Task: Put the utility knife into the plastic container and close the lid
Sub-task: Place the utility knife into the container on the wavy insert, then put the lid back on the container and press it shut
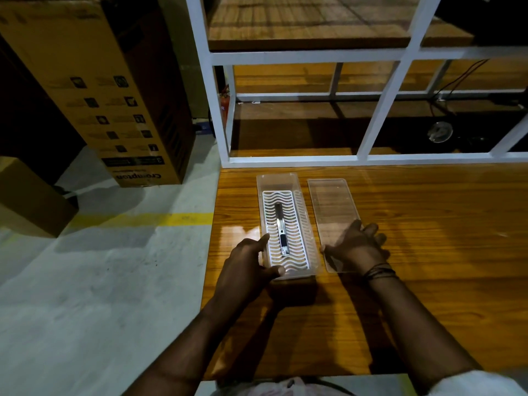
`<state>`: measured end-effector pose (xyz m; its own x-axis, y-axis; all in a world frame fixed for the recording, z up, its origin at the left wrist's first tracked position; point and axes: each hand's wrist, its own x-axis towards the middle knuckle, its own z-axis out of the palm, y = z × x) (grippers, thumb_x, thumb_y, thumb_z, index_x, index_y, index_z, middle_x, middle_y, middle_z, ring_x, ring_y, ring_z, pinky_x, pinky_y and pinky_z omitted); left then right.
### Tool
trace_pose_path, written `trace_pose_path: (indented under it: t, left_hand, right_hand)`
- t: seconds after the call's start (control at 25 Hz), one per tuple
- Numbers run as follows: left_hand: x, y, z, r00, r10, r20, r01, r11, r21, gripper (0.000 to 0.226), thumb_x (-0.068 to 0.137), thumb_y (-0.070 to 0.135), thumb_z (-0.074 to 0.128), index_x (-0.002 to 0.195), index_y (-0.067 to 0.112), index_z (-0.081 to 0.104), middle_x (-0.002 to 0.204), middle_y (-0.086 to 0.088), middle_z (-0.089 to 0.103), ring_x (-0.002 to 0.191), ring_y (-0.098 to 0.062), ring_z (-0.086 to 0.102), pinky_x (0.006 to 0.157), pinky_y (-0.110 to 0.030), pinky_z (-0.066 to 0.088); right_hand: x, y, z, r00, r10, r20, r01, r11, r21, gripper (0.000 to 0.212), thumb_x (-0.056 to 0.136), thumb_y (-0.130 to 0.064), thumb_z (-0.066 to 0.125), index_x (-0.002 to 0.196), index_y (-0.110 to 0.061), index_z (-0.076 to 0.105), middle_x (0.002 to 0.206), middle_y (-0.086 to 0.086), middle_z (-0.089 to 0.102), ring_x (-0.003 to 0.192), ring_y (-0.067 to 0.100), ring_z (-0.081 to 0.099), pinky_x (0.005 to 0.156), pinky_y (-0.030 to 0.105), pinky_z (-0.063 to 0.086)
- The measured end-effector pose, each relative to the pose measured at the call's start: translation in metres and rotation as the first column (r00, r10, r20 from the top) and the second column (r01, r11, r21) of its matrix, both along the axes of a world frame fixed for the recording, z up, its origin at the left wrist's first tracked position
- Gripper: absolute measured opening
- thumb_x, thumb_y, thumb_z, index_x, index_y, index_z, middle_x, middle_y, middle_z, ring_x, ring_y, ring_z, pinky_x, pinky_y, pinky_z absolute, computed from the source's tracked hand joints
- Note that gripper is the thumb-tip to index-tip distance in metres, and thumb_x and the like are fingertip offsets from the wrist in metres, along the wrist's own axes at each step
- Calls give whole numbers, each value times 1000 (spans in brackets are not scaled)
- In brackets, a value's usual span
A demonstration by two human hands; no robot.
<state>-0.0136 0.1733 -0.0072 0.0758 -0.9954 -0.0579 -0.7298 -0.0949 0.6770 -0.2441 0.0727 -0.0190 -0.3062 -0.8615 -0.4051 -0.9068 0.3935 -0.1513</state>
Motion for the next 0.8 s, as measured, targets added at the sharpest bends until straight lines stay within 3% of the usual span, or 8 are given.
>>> trace_pose_path:
  t: [0.16, 0.28, 0.36, 0.44, 0.56, 0.64, 0.72, 0.8]
  left_hand:
    - [-1, 1, 2, 1000, 2, -11, -2, 1000, 2, 86, 76, 36, 86, 151, 28, 44, 138, -2, 60, 106, -20, 67, 85, -33, 58]
    - [-3, 3, 2, 995, 29, -97, -29, 1000, 4, 88, 73, 34, 88, 149, 31, 43, 139, 3, 60, 103, -16, 70, 81, -27, 58]
    - [-4, 4, 1, 992, 43, -122, -41, 999, 19, 91, 73, 34, 88, 150, 30, 40, 139, 4, 59, 100, -14, 71, 78, -22, 56]
    - [-3, 4, 2, 993, 38, -111, -34, 999, 31, 92, 74, 36, 87, 151, 31, 38, 140, 4, 58, 101, -14, 70, 79, -24, 57]
    - [-2, 3, 4, 995, 32, -92, -27, 998, 48, 93, 74, 36, 87, 152, 29, 37, 138, 2, 59, 104, -17, 69, 82, -31, 59]
    - [-1, 2, 3, 996, 32, -82, -27, 998, 53, 96, 73, 38, 87, 153, 28, 36, 137, 2, 58, 103, -16, 69, 83, -32, 59]
    - [-1, 2, 3, 997, 29, -77, -25, 998, 59, 97, 73, 38, 87, 154, 28, 34, 137, 2, 58, 102, -16, 69, 84, -33, 60]
    - [-1, 3, 4, 995, 29, -96, -23, 998, 54, 97, 73, 37, 87, 154, 29, 35, 135, 1, 59, 103, -17, 69, 85, -36, 60]
  right_hand:
    - [-3, -8, 5, 994, -64, 89, 67, 997, -30, 133, 58, -50, 89, 153, -12, 4, 152, 24, 29, 136, 45, 36, 107, 55, 40]
    - [-6, -11, 22, 941, 1, 339, 62, 983, -173, 82, 75, -16, 79, 143, -9, 34, 135, 20, 57, 119, 39, 57, 86, 42, 52]
    - [0, -4, 43, 909, 100, 405, 24, 957, -291, 51, 79, -9, 66, 128, -10, 55, 124, 17, 65, 109, 36, 62, 75, 31, 44]
    - [13, 8, 65, 878, 201, 435, -12, 917, -399, 40, 77, -11, 59, 117, -10, 65, 110, 14, 71, 98, 33, 65, 72, 27, 39]
    - [40, 26, 80, 832, 309, 460, -70, 882, -466, 35, 78, -16, 57, 111, -13, 69, 101, 7, 73, 91, 28, 66, 71, 29, 46]
    - [55, 32, 75, 818, 337, 466, -91, 876, -473, 42, 73, -30, 59, 113, -19, 69, 109, 7, 72, 100, 30, 66, 82, 37, 55]
    - [65, 36, 67, 835, 286, 470, -89, 913, -397, 57, 71, -39, 66, 125, -22, 61, 126, 11, 60, 115, 34, 57, 97, 41, 51]
    - [72, 40, 58, 839, 251, 483, -95, 941, -324, 64, 73, -40, 73, 131, -24, 49, 134, 13, 48, 121, 35, 52, 100, 38, 48]
